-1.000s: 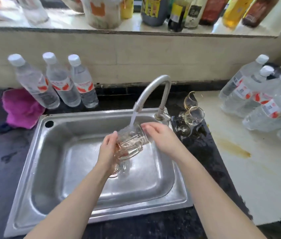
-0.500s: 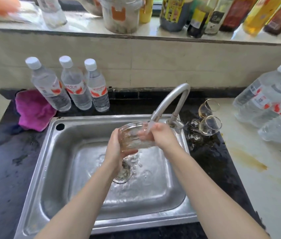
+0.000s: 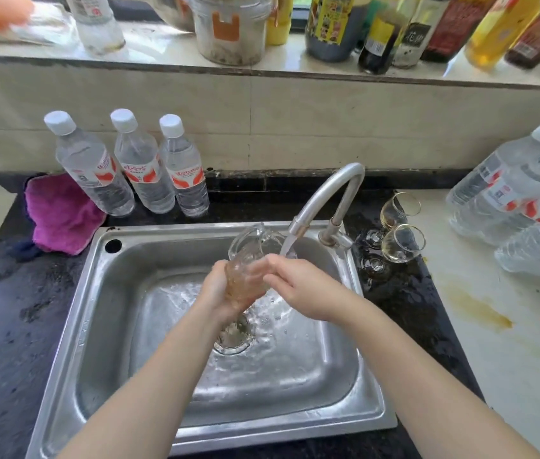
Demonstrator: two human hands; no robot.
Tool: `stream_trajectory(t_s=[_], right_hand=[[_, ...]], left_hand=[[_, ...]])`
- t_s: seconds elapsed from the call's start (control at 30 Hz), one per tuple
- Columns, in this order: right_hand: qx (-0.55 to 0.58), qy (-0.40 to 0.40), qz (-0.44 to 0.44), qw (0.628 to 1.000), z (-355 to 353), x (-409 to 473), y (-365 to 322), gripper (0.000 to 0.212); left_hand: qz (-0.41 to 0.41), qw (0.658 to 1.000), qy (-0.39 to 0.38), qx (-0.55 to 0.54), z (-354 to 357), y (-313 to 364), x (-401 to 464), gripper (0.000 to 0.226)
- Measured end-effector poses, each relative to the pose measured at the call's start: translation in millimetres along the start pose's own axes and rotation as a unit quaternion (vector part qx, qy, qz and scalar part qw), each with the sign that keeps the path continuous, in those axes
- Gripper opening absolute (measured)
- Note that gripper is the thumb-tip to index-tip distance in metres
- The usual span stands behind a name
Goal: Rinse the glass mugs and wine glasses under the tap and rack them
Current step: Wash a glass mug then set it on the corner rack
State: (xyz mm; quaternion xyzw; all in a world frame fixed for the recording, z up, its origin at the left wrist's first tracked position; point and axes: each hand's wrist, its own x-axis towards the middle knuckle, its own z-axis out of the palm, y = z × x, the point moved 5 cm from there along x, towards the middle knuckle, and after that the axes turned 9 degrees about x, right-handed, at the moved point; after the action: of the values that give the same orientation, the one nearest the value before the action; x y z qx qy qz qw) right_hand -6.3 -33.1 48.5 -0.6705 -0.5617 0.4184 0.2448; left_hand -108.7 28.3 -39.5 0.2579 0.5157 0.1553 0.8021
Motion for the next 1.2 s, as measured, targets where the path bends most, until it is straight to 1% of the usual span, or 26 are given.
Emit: stream_trajectory(t_s=[0.07, 0.1, 0.17, 0.2, 0.23, 0.3, 0.33, 0.37, 0.43, 0.5, 0.53, 0.57, 0.63, 0.67, 0.7, 0.73, 0.8, 0.87, 0.9, 0.93, 1.0, 1.03, 1.1, 1.13, 1.17, 1.2], right_hand=[[0.024, 0.009, 0.028, 0.999, -7, 2, 7, 0.021], [0.086, 0.043, 0.053, 0.994, -11, 5, 10, 0.02], [0.174, 0.108, 0.074, 0.976, -11, 8, 8, 0.023], [0.155, 0.114, 0.053, 0.98, -9, 7, 2, 0.024], [0.11, 0.093, 0.024, 0.989, -4, 5, -3, 0.024], [-0.035, -0.001, -0.007, 0.999, 5, -3, -8, 0.024], [-0.073, -0.029, 0.002, 0.997, 4, -4, -1, 0.023], [-0.063, -0.023, 0.017, 0.998, 0, -3, 4, 0.021], [0.055, 0.059, 0.056, 0.995, -12, 4, 11, 0.021], [0.205, 0.155, 0.092, 0.962, -18, 10, 15, 0.025], [0.249, 0.175, 0.088, 0.949, -16, 12, 15, 0.025], [0.245, 0.168, 0.071, 0.952, -12, 11, 13, 0.025], [0.104, 0.078, 0.031, 0.991, -5, 1, 0, 0.026], [0.014, 0.017, 0.022, 1.0, -1, -3, -4, 0.026], [-0.026, -0.015, 0.022, 0.999, -2, -5, -2, 0.025], [-0.028, -0.016, 0.019, 0.999, -5, -5, -1, 0.023], [0.076, 0.08, 0.057, 0.992, -17, -2, 0, 0.023], [0.183, 0.171, 0.066, 0.966, -20, -2, 1, 0.024], [0.167, 0.162, 0.038, 0.972, -20, -4, -3, 0.023], [0.119, 0.115, 0.011, 0.986, -16, -6, -8, 0.023], [-0.006, -0.001, -0.017, 1.0, -12, -12, -9, 0.024], [-0.028, -0.026, -0.005, 0.999, -15, -10, -3, 0.023], [-0.006, 0.028, 0.038, 0.999, -26, -4, 5, 0.028], [0.035, 0.087, 0.056, 0.994, -30, 0, 7, 0.034], [0.076, 0.13, 0.061, 0.987, -29, 3, 9, 0.039], [0.1, 0.143, 0.05, 0.983, -23, 4, 6, 0.036]], left_hand=[[-0.005, 0.999, -0.041, 0.035, 1, -2, -3, 0.025], [0.011, 0.998, -0.033, 0.049, 2, -5, -3, 0.031], [0.052, 0.997, 0.025, 0.05, 2, -7, -3, 0.039], [0.058, 0.996, 0.038, 0.052, 1, -6, -1, 0.037], [0.048, 0.997, 0.026, 0.058, 1, -5, 2, 0.032], [-0.003, 0.999, -0.039, 0.037, 1, -2, 2, 0.02], [-0.021, 0.998, -0.059, 0.032, 1, -1, -1, 0.021], [-0.029, 0.996, -0.074, 0.04, 1, -1, -3, 0.028], [0.017, 0.986, -0.056, 0.154, 2, -3, -6, 0.039], [0.104, 0.961, -0.005, 0.256, 4, 1, -7, 0.038], [0.132, 0.957, 0.023, 0.259, 5, 5, -7, 0.037], [0.138, 0.959, 0.045, 0.245, 5, 9, -4, 0.035], [0.098, 0.972, 0.071, 0.202, 0, 16, 2, 0.029], [0.07, 0.978, 0.054, 0.189, -3, 17, 3, 0.028], [0.038, 0.982, 0.019, 0.185, -2, 15, 2, 0.028], [0.02, 0.982, -0.024, 0.187, 1, 10, 0, 0.028], [0.029, 0.979, -0.065, 0.193, 7, -3, -5, 0.036], [0.067, 0.98, -0.021, 0.185, 11, -5, -5, 0.04], [0.075, 0.982, -0.004, 0.175, 11, 0, -6, 0.038], [0.071, 0.982, -0.008, 0.173, 11, 6, -7, 0.033], [0.023, 0.984, -0.064, 0.166, 9, 13, -8, 0.024], [-0.005, 0.984, -0.098, 0.152, 8, 12, -9, 0.023], [-0.016, 0.989, -0.12, 0.086, 8, 5, -11, 0.028], [0.001, 0.992, -0.123, 0.04, 12, 2, -11, 0.03], [0.017, 0.994, -0.105, -0.004, 13, -1, -8, 0.032], [0.022, 0.995, -0.089, -0.043, 15, -4, -7, 0.034]])
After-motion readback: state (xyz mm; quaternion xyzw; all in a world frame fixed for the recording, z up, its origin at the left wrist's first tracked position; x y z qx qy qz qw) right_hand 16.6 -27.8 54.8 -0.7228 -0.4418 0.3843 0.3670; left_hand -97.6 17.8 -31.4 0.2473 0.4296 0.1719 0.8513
